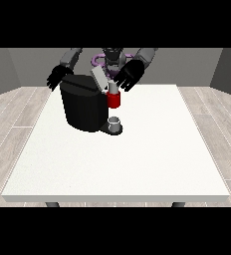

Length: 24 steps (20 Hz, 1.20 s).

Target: Insert the coffee pod into the coffee machine and close the lid

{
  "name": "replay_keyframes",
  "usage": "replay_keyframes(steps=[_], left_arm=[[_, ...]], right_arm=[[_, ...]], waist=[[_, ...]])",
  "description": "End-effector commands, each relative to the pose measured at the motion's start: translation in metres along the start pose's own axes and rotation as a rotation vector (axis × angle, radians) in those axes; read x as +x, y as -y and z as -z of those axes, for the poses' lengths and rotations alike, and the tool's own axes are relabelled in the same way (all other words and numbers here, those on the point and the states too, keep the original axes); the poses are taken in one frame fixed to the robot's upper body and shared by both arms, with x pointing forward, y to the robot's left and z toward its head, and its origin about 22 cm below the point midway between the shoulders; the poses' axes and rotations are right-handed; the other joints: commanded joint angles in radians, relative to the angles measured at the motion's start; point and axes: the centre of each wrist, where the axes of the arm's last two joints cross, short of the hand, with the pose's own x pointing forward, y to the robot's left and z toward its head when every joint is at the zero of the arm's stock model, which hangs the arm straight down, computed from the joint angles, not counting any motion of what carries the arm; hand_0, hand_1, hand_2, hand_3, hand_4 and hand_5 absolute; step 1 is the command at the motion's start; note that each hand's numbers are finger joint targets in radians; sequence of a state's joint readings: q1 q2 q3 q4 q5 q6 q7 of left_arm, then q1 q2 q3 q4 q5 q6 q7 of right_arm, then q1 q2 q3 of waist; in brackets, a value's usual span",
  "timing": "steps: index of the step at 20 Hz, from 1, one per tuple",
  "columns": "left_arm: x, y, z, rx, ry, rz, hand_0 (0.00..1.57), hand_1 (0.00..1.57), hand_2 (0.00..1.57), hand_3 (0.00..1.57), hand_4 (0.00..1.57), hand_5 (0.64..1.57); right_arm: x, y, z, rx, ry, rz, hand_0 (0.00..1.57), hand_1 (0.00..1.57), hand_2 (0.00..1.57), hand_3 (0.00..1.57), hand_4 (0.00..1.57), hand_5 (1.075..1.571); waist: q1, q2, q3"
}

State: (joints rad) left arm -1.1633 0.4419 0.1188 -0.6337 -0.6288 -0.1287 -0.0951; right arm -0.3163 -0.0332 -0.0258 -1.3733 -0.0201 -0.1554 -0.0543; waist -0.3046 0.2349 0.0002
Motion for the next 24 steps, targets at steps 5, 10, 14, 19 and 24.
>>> replay_keyframes(steps=[5,10,14,19,24], left_arm=[[0.007,-0.002,0.003,-0.038,0.033,0.007,1.18,1.18,1.25,1.18,0.5,1.571],[0.003,-0.002,0.002,0.003,0.055,0.039,1.2,1.2,1.27,1.2,0.5,1.571],[-0.003,-0.008,0.0,0.005,0.035,0.029,1.16,1.16,1.24,1.18,0.51,1.571],[0.009,0.0,0.006,-0.028,0.034,0.014,1.22,1.22,1.27,1.2,0.49,1.571],[-0.002,0.031,0.0,-0.08,0.013,0.001,1.22,1.22,1.27,1.17,0.48,1.571]], right_arm=[[0.007,0.018,0.011,-0.04,0.021,0.015,0.0,0.0,0.0,0.0,0.51,1.571],[0.015,0.019,0.013,-0.022,0.052,0.011,0.0,0.0,0.0,0.0,0.48,1.571],[0.006,0.005,0.003,-0.019,0.05,0.037,0.0,0.0,0.0,0.0,0.45,1.571],[0.018,0.005,0.016,-0.037,0.029,0.007,0.0,0.0,0.0,0.0,0.44,1.571],[0.0,0.016,0.004,-0.051,0.005,0.008,0.0,0.0,0.0,0.0,0.43,1.571]], waist=[[0.019,0.019,0.0001],[0.013,0.059,0.0001],[0.012,0.054,0.0001],[0.019,0.052,-0.0002],[0.033,0.018,0.0]])
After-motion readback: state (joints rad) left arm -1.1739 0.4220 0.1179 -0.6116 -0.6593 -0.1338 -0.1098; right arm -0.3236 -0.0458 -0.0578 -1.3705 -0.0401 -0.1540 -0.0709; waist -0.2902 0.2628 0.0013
